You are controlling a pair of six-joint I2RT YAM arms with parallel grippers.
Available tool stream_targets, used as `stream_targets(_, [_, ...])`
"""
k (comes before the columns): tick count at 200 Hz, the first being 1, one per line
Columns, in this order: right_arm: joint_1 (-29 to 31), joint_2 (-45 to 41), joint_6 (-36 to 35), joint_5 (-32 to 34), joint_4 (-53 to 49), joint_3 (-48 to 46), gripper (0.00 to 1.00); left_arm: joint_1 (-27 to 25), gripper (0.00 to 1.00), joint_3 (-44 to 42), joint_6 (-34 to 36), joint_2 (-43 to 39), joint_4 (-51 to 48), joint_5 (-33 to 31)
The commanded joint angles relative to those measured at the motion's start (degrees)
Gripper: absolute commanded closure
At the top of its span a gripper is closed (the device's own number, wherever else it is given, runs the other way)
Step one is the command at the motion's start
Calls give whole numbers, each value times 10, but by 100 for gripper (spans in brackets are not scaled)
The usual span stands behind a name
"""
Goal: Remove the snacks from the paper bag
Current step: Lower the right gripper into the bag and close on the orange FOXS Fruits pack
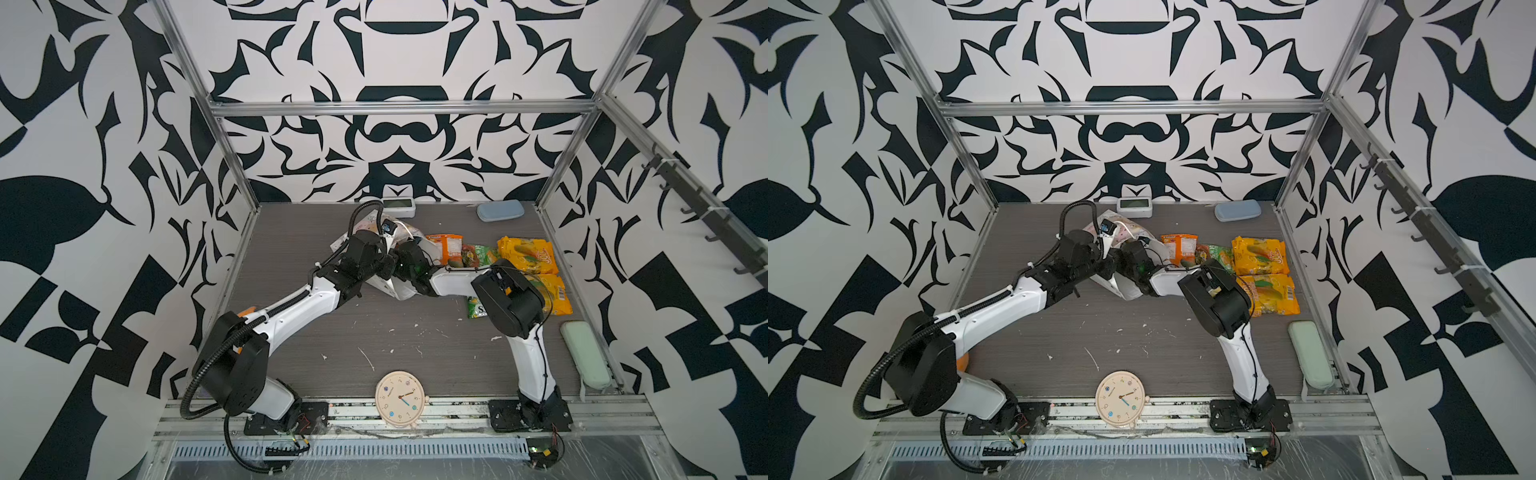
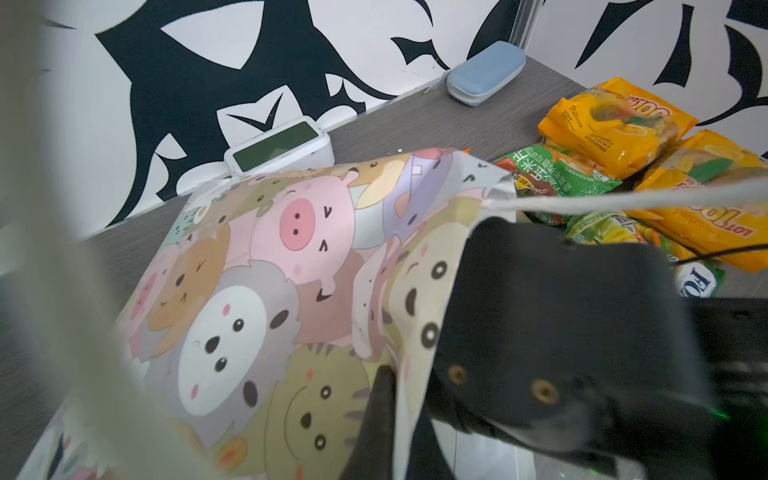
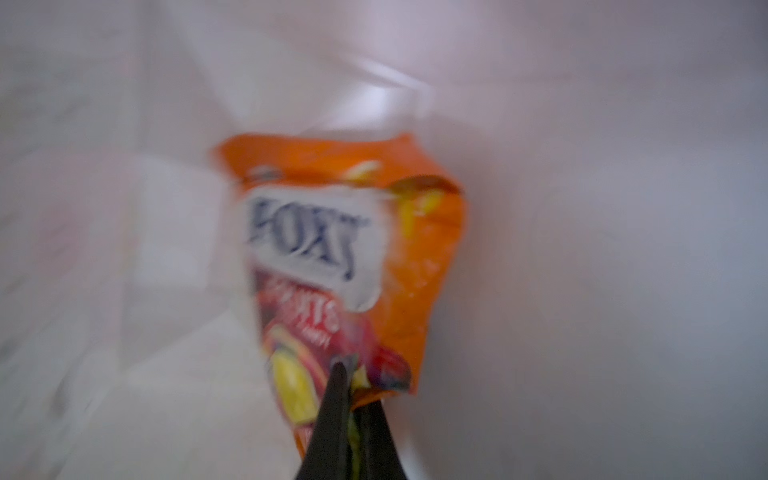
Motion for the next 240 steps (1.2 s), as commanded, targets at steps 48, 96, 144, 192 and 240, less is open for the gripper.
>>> stream_targets(48, [3, -117, -11, 22, 65, -106, 100, 19, 100, -15, -1, 5, 3, -6])
stream_targets(96, [4, -170, -37, 38, 47, -137, 100, 19, 100, -13, -2, 14, 5, -6])
stream_targets(144, [-13, -136, -23, -2, -35, -77, 75, 19, 100, -6, -7, 12, 6, 5])
stream_targets(192, [-19, -71, 21, -33, -3, -32, 61, 19, 100, 6, -10, 11, -2, 30])
stream_targets(240, [-19, -24, 69, -58, 44, -7, 61, 19, 100, 22, -22, 15, -9, 64])
